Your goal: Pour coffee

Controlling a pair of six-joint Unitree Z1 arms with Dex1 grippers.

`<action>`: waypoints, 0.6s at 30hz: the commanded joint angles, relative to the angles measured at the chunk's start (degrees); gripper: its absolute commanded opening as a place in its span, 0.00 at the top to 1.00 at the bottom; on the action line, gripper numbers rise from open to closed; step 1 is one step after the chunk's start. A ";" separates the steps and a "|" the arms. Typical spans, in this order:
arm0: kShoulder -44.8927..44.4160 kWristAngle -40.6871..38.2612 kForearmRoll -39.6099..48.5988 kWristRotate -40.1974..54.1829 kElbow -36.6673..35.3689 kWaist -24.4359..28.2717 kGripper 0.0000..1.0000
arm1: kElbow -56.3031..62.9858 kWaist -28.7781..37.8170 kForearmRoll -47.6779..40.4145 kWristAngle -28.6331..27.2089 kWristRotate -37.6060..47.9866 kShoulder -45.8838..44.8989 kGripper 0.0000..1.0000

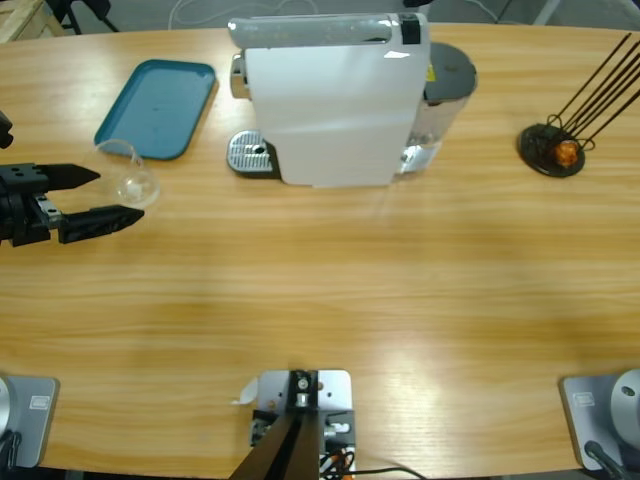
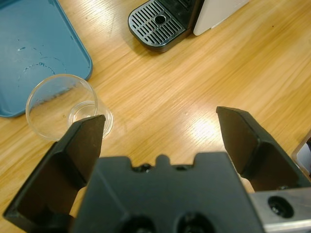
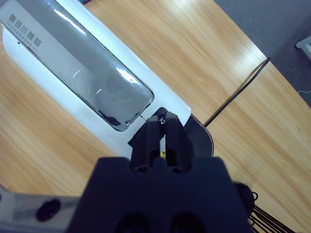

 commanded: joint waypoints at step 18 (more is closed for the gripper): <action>-1.41 16.08 -5.62 -14.25 6.69 -0.57 0.00 | 45.11 -0.39 -11.98 4.16 9.33 -40.69 0.00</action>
